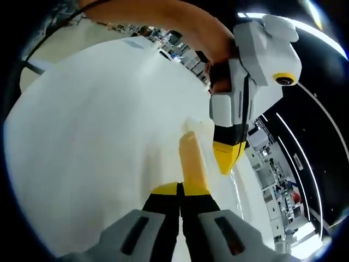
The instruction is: Snap each plastic latch of the storage box into its locked position after aligning the lid with the box until every specified latch is closed and the lid sits flush.
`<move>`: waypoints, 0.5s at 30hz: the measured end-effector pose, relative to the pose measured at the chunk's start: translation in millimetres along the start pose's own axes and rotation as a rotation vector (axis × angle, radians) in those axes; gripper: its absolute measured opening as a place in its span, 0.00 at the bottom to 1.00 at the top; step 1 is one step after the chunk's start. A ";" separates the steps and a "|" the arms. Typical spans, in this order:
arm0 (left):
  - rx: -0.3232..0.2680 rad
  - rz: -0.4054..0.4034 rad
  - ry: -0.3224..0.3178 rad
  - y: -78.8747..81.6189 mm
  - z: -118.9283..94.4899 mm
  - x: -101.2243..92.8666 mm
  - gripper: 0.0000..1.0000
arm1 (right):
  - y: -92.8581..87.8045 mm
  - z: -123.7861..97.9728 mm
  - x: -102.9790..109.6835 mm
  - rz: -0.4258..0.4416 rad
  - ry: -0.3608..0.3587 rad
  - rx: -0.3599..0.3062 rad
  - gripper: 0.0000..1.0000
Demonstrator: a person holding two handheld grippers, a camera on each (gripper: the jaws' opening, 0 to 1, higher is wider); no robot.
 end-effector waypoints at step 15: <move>-0.005 -0.006 -0.006 -0.6 0.7 4.9 0.00 | 2.9 0.9 -0.3 -0.015 0.015 0.010 0.00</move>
Point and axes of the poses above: the point that each gripper's makers call its tool centre point, and the gripper's own axes: z roughly forward along the fingers, x roughly to its left, y roughly out of its top, the point moved 8 cm from there along -z, roughly backward along the fingers, and after that the axes turned 12 degrees about y, right-handed, at the moved point
